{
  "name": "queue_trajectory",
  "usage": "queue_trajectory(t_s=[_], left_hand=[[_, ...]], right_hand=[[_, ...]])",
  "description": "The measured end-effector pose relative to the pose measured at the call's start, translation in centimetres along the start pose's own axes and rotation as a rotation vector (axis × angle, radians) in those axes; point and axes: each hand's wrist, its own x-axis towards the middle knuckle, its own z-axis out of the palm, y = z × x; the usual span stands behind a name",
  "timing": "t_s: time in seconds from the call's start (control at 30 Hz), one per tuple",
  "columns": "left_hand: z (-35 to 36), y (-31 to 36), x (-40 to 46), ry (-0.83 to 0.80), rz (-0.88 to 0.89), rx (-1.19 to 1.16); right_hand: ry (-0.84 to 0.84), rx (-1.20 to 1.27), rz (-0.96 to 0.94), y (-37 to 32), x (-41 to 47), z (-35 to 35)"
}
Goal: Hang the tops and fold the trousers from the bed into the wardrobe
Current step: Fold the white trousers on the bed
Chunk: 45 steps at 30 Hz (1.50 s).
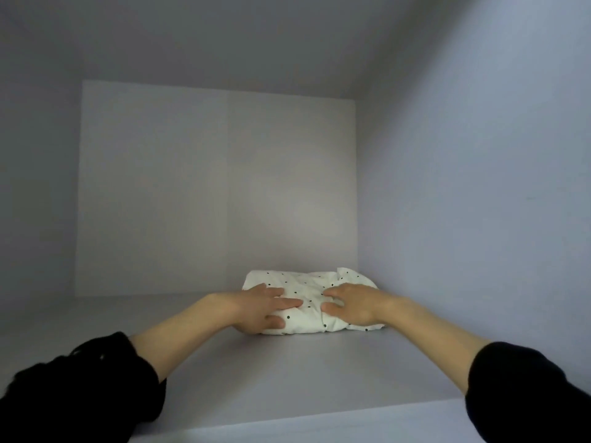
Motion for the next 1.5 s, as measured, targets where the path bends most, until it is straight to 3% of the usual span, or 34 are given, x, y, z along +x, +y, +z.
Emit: queue_trajectory(t_s=[0.1, 0.37, 0.5, 0.73, 0.87, 1.03, 1.13, 1.3, 1.37, 1.5], left_hand=[[0.3, 0.1, 3.6, 0.004, -0.035, -0.02], [1.6, -0.2, 12.4, 0.068, -0.139, 0.026], [1.6, -0.8, 12.8, 0.056, -0.153, -0.051], [-0.1, 0.0, 9.2, 0.096, -0.165, -0.034], [-0.5, 0.6, 4.0, 0.166, -0.189, -0.211], [-1.5, -0.1, -5.2, 0.306, -0.273, -0.178], [-1.3, -0.3, -12.3, 0.475, -0.317, -0.234], [3.0, 1.4, -27.7, 0.794, -0.551, -0.431], [6.2, 2.9, -37.2, 0.857, -0.694, -0.525], [9.0, 5.3, -45.0, 0.92, -0.776, -0.618]], right_hand=[[-0.059, -0.06, 0.092, 1.9, 2.7, 1.2], [0.059, -0.205, 0.172, 6.0, 8.1, 1.1], [-0.05, -0.096, 0.142, 6.3, 8.6, 2.2], [-0.004, -0.032, 0.156, 5.9, 8.3, 2.2], [0.094, -0.018, 0.079, 2.8, 5.8, 0.8], [0.242, 0.06, -0.083, -3.7, 1.0, -0.8], [0.324, 0.158, -0.176, -8.7, -2.3, -1.1], [0.452, 0.411, -0.359, -19.2, -10.5, 0.9], [0.364, 0.531, -0.5, -26.3, -16.7, 2.8], [0.306, 0.734, -0.61, -32.2, -22.3, 5.5]])
